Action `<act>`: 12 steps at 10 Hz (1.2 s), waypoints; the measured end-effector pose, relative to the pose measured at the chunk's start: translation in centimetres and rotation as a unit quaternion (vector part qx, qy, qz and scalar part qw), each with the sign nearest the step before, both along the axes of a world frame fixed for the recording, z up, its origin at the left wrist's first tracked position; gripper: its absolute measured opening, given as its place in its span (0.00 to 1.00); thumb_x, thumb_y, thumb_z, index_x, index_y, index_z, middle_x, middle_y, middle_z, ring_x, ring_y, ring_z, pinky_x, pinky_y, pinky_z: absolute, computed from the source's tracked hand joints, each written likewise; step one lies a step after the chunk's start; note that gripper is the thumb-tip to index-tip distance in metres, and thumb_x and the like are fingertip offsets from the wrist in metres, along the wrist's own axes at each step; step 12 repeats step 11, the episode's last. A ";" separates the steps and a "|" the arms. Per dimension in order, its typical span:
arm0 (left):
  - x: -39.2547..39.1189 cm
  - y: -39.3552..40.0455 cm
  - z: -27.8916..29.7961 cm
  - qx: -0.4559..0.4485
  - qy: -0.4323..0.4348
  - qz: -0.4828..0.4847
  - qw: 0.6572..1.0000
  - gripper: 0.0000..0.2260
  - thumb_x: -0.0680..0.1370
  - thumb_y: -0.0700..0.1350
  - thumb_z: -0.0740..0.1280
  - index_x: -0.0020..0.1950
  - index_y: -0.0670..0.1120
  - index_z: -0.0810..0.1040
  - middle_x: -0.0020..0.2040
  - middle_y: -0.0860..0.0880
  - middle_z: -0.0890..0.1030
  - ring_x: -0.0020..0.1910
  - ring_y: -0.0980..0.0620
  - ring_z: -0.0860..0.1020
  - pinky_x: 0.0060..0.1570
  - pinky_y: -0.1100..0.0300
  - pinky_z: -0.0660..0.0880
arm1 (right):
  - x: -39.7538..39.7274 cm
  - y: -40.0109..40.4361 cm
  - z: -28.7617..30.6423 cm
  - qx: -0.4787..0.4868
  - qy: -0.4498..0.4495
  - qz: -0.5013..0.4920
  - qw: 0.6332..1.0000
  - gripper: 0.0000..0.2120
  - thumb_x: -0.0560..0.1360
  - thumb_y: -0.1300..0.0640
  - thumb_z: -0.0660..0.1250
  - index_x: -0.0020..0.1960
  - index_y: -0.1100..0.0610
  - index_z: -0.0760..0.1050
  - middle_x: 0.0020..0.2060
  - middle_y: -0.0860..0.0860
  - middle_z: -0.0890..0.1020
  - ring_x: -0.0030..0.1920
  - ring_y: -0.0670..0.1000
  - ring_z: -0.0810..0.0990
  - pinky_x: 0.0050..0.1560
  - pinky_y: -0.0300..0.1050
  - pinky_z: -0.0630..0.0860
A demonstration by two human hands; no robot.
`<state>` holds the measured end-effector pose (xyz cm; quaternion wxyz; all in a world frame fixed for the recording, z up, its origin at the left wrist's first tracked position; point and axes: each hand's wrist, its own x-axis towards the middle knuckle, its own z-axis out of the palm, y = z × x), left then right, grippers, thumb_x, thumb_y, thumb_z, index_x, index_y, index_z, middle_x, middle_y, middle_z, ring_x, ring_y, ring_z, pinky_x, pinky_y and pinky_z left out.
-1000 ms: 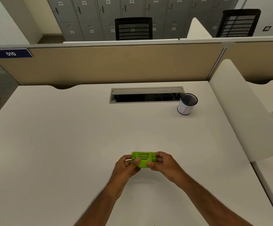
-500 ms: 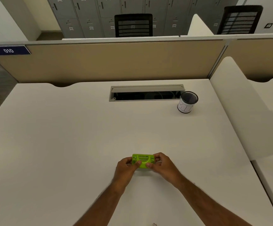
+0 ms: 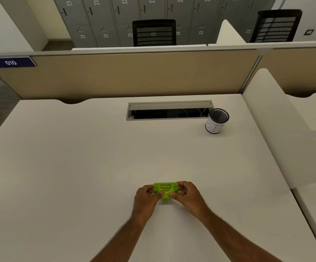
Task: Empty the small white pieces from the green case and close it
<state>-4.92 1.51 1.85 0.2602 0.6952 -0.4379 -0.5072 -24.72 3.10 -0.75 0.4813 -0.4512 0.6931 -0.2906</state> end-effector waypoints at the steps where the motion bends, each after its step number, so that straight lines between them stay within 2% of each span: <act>1: -0.1 0.0 0.0 -0.003 -0.013 -0.002 1.000 0.20 0.76 0.48 0.80 0.65 0.43 0.83 0.57 0.47 0.86 0.53 0.50 0.84 0.51 0.61 0.79 | 0.2 -0.1 0.2 -0.003 0.006 -0.007 1.000 0.28 0.67 0.50 0.83 0.62 0.51 0.75 0.50 0.50 0.81 0.41 0.45 0.79 0.44 0.35 0.78; 3: -0.4 -0.2 0.0 -0.031 -0.064 -0.017 0.997 0.18 0.78 0.48 0.78 0.65 0.42 0.85 0.54 0.49 0.81 0.53 0.51 0.80 0.54 0.60 0.73 | 0.4 -0.2 0.0 -0.011 0.038 -0.019 0.999 0.23 0.67 0.46 0.82 0.56 0.50 0.77 0.50 0.48 0.81 0.38 0.43 0.79 0.41 0.33 0.76; 4: -0.3 -0.4 0.0 -0.031 -0.074 -0.025 0.996 0.19 0.77 0.51 0.78 0.65 0.43 0.85 0.56 0.46 0.83 0.58 0.47 0.82 0.57 0.58 0.76 | 0.6 -0.3 0.1 -0.013 0.059 -0.019 0.998 0.21 0.68 0.45 0.81 0.54 0.52 0.78 0.49 0.50 0.81 0.39 0.45 0.80 0.42 0.33 0.75; 5: -0.3 -0.7 -0.1 -0.025 -0.082 -0.029 0.996 0.21 0.77 0.53 0.78 0.66 0.44 0.84 0.60 0.47 0.83 0.59 0.50 0.81 0.59 0.60 0.75 | 0.6 -0.6 0.0 -0.015 0.076 -0.007 0.997 0.20 0.68 0.44 0.80 0.54 0.51 0.78 0.49 0.51 0.81 0.43 0.50 0.82 0.47 0.41 0.80; 6: -0.2 -0.8 0.1 -0.017 -0.088 -0.032 0.995 0.21 0.77 0.54 0.78 0.65 0.44 0.84 0.60 0.48 0.83 0.56 0.53 0.79 0.57 0.61 0.74 | 0.6 -0.8 0.1 -0.017 0.090 0.004 0.996 0.21 0.68 0.42 0.79 0.54 0.52 0.79 0.49 0.49 0.81 0.43 0.48 0.81 0.48 0.43 0.80; 8: -0.2 -0.6 0.5 -0.019 -0.082 -0.020 0.996 0.21 0.78 0.55 0.76 0.66 0.44 0.82 0.58 0.48 0.82 0.56 0.52 0.79 0.56 0.61 0.73 | 0.5 -0.8 0.6 -0.016 0.076 0.001 0.997 0.22 0.70 0.42 0.78 0.57 0.52 0.77 0.48 0.50 0.80 0.41 0.46 0.78 0.43 0.37 0.76; 9: 0.2 -0.5 0.7 -0.031 -0.083 -0.021 0.996 0.18 0.81 0.55 0.72 0.65 0.45 0.82 0.59 0.48 0.81 0.57 0.51 0.79 0.57 0.60 0.72 | -0.1 -0.8 0.6 -0.025 0.093 0.005 0.995 0.19 0.75 0.41 0.73 0.58 0.51 0.73 0.48 0.50 0.78 0.43 0.47 0.78 0.45 0.38 0.74; 10: 1.7 0.2 0.1 -0.108 -0.172 -0.085 0.975 0.17 0.83 0.56 0.68 0.67 0.46 0.79 0.61 0.49 0.80 0.62 0.48 0.78 0.62 0.56 0.76 | -1.5 -0.2 1.2 -0.089 0.181 0.024 0.979 0.16 0.78 0.40 0.68 0.58 0.50 0.73 0.48 0.47 0.77 0.48 0.48 0.77 0.50 0.43 0.75; 11: 3.7 0.4 -1.5 -0.191 -0.282 -0.142 0.929 0.21 0.84 0.58 0.64 0.71 0.46 0.78 0.65 0.50 0.78 0.65 0.47 0.77 0.64 0.50 0.78 | -3.3 0.0 0.9 -0.150 0.310 0.049 0.938 0.17 0.79 0.41 0.67 0.61 0.51 0.74 0.52 0.46 0.78 0.54 0.50 0.76 0.54 0.49 0.76; 12: 3.7 0.4 -1.5 -0.191 -0.282 -0.142 0.929 0.21 0.84 0.58 0.64 0.71 0.46 0.78 0.65 0.50 0.78 0.65 0.47 0.77 0.64 0.50 0.78 | -3.3 0.0 0.9 -0.150 0.310 0.049 0.938 0.17 0.79 0.41 0.67 0.61 0.51 0.74 0.52 0.46 0.78 0.54 0.50 0.76 0.54 0.49 0.76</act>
